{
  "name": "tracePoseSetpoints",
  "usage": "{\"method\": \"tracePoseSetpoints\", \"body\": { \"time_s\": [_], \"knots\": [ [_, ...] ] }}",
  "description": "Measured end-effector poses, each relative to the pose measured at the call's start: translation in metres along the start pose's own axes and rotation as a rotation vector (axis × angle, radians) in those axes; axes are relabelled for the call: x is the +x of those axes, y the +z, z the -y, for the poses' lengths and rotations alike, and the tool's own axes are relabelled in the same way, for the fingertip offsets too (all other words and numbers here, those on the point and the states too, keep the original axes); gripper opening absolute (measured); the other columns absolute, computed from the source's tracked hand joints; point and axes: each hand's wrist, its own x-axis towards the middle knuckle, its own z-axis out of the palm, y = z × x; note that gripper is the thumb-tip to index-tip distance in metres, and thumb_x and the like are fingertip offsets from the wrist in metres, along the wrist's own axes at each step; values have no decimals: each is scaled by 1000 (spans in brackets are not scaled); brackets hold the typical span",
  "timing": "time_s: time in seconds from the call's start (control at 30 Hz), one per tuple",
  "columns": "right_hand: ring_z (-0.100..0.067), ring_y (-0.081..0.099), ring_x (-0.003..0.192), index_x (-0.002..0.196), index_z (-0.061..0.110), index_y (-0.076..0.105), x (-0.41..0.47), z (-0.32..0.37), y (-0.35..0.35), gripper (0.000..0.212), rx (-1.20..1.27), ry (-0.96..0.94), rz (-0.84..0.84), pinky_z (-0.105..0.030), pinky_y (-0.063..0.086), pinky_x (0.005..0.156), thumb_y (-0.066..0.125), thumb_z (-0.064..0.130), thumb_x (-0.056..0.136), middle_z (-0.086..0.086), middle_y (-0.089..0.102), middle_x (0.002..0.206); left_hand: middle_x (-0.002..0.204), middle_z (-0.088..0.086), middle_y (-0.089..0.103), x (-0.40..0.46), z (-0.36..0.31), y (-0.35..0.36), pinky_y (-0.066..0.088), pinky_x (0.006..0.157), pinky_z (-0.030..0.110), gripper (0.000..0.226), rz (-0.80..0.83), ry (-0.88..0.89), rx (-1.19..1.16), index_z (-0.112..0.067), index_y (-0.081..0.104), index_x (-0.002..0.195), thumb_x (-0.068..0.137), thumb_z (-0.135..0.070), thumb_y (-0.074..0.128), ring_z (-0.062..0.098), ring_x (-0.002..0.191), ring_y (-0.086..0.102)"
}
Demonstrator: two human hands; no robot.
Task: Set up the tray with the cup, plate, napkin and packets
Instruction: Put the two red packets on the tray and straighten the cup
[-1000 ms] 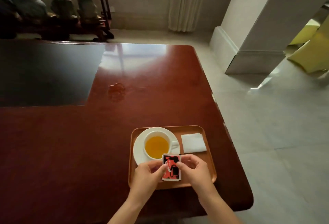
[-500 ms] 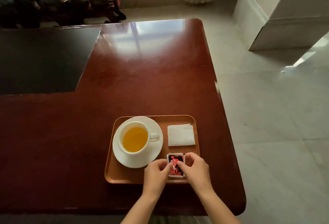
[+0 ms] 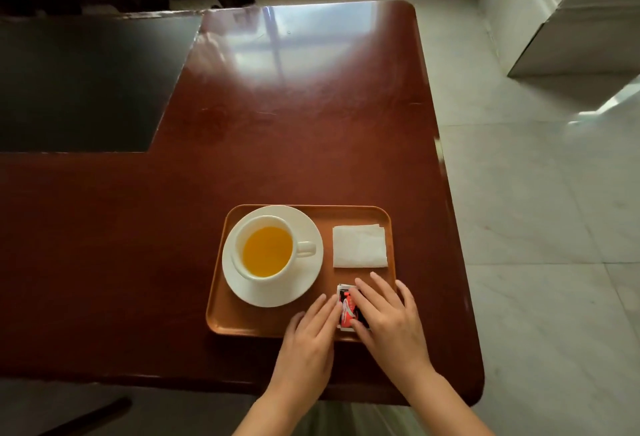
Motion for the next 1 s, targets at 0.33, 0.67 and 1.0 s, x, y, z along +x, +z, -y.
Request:
{"method": "tracePoseSetpoints", "body": {
  "time_s": [0.33, 0.67, 1.0],
  "knots": [
    [-22, 47, 127, 115, 18, 64, -9, -11, 0, 50, -105, 45, 16, -60, 28, 103, 77, 35, 70, 1, 63, 124, 139, 0, 51, -3, 2, -1, 53, 89, 37, 69, 10, 53, 186, -19, 52, 132, 68, -32, 78, 17, 128, 46],
    [-22, 50, 124, 115, 18, 64, -10, -25, -5, 41, -116, 7, -2, -57, 23, 107, 46, 37, 83, 1, 64, 122, 142, -6, 47, -2, 1, 3, 48, 94, 43, 67, 38, 140, 309, -25, 46, 136, 75, -47, 64, 14, 131, 42],
    [-24, 51, 123, 113, 16, 65, 1, -16, -12, 34, 46, 34, -29, -56, 31, 104, 68, 27, 81, -4, 62, 125, 147, 2, 41, -10, -7, -15, 39, 105, 37, 55, -109, 70, 66, -22, 36, 141, 89, -35, 51, 20, 136, 36]
  ]
}}
